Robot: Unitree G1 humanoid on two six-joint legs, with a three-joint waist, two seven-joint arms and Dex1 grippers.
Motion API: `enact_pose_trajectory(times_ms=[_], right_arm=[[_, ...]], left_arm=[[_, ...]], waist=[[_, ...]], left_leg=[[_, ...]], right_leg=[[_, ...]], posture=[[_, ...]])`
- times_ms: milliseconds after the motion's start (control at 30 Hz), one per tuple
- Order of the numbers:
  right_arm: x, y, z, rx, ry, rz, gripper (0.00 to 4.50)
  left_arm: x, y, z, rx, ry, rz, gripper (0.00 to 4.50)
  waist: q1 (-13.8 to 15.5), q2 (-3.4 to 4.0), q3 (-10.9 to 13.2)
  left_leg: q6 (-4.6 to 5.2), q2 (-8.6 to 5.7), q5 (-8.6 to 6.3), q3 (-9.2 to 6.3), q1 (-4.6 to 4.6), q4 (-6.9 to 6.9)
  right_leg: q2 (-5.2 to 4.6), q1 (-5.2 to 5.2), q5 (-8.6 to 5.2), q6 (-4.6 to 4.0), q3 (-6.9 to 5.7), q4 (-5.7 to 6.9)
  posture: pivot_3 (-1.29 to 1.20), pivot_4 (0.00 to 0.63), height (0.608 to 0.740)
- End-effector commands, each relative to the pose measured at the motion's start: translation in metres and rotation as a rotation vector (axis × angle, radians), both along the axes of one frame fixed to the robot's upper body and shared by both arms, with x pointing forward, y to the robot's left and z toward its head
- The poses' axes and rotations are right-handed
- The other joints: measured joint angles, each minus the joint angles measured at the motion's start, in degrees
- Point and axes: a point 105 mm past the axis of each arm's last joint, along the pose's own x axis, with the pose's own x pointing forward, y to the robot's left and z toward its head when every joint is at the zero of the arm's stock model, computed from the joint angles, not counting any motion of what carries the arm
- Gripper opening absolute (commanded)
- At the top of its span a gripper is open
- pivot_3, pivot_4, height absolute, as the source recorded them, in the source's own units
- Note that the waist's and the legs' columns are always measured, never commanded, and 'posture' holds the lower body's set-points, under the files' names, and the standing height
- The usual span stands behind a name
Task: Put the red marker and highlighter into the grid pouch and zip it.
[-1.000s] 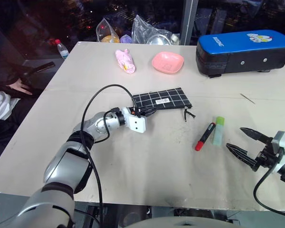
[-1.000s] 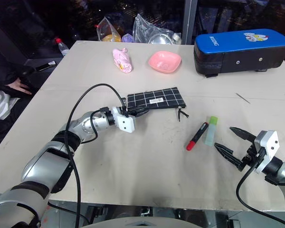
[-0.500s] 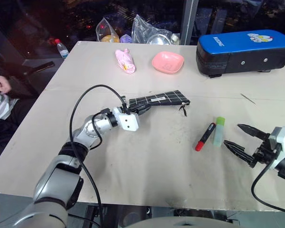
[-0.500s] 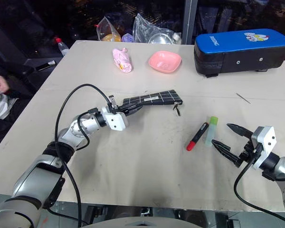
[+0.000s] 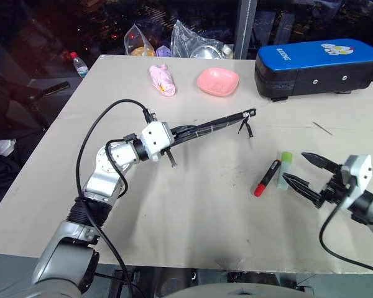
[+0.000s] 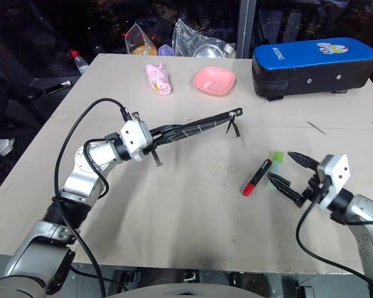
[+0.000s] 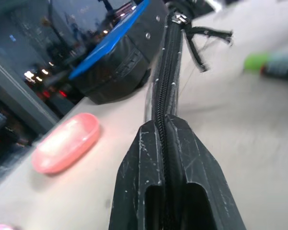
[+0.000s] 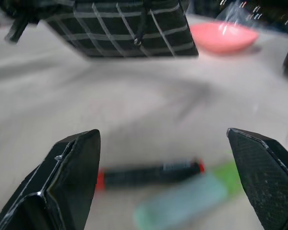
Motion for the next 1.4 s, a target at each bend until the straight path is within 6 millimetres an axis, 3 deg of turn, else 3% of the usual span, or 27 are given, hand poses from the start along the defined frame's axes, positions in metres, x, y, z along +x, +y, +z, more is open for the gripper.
enact_pose_trajectory(times_ms=[33,200,467,633,933,1033,1133,1167,1233,1267,1400], right_arm=[[0.011,0.011,0.020,0.016,-0.044,-0.049,4.25],[0.027,0.025,0.039,0.067,-0.032,-0.090,4.25],[0.033,0.057,0.054,0.191,0.096,-0.054,4.25],[0.035,0.074,0.053,0.214,0.168,-0.046,4.25],[0.042,0.077,0.043,0.199,0.228,-0.105,4.25],[0.044,0.076,0.043,0.207,0.232,-0.119,3.39],[0.045,0.076,0.043,0.215,0.234,-0.129,1.95],[0.045,0.076,0.043,0.221,0.235,-0.131,1.71],[0.045,0.076,0.042,0.225,0.236,-0.142,0.57],[0.046,0.075,0.042,0.225,0.235,-0.148,0.21],[0.048,0.073,0.045,0.230,0.231,-0.166,0.21]], left_arm=[[-0.009,-0.007,0.016,-0.043,0.067,-0.046,0.03],[-0.019,-0.016,0.019,-0.061,0.190,-0.091,0.03],[-0.019,-0.024,0.018,-0.025,0.295,-0.087,0.03],[-0.017,-0.026,0.015,-0.019,0.333,-0.077,0.03],[-0.020,-0.030,0.011,0.020,0.334,-0.099,0.03],[-0.020,-0.031,0.009,0.032,0.330,-0.104,0.00],[-0.020,-0.031,0.008,0.035,0.327,-0.105,0.00],[-0.020,-0.032,0.008,0.034,0.327,-0.106,0.00],[-0.020,-0.032,0.007,0.034,0.328,-0.108,0.00],[-0.020,-0.032,0.007,0.035,0.327,-0.109,0.00],[-0.019,-0.031,0.006,0.031,0.319,-0.101,0.00]], waist=[[0.0,0.00,0.0],[0.0,-0.02,0.0],[0.0,-0.10,0.1],[0.0,-0.11,0.1],[0.0,-0.11,0.1],[-0.1,-0.11,0.1],[-0.1,-0.11,0.1],[-0.1,-0.11,0.1],[-0.2,-0.11,0.1],[-0.2,-0.11,0.1],[-0.4,-0.11,0.1]], left_leg=[[0.00,-0.01,0.00,0.00,0.00,0.00],[-0.01,-0.01,0.00,0.01,-0.01,-0.01],[-0.01,-0.01,0.00,0.02,-0.01,-0.01],[-0.01,-0.01,0.00,0.02,-0.02,-0.03],[0.00,-0.01,0.00,0.04,-0.06,-0.03],[0.00,-0.01,0.00,0.04,-0.06,-0.04],[0.00,-0.01,0.00,0.04,-0.06,-0.04],[0.00,-0.01,0.00,0.04,-0.06,-0.04],[0.00,-0.01,0.00,0.04,-0.06,-0.04],[0.00,-0.01,0.00,0.04,-0.07,-0.05],[0.00,0.00,-0.01,0.04,-0.08,-0.05]], right_leg=[[0.01,0.00,0.00,0.00,0.01,-0.01],[0.04,-0.01,-0.03,0.03,0.07,0.00],[0.05,-0.02,-0.05,0.05,0.13,-0.01],[0.03,-0.04,-0.05,0.04,0.14,-0.02],[0.00,-0.08,-0.05,0.04,0.17,-0.03],[-0.01,-0.08,-0.05,0.04,0.17,-0.03],[-0.02,-0.09,-0.05,0.04,0.18,-0.03],[-0.02,-0.09,-0.05,0.04,0.18,-0.03],[-0.02,-0.09,-0.05,0.04,0.18,-0.03],[-0.02,-0.10,-0.05,0.04,0.18,-0.03],[-0.04,-0.10,-0.05,0.04,0.18,-0.05]], posture=[[0.00,0.150,0.740],[0.00,0.150,0.740],[0.00,0.150,0.740],[0.00,0.150,0.740],[0.00,0.150,0.740],[0.00,0.150,0.740],[0.00,0.150,0.740],[0.00,0.150,0.740],[0.00,0.150,0.740],[0.00,0.150,0.740],[0.00,0.150,0.740]])
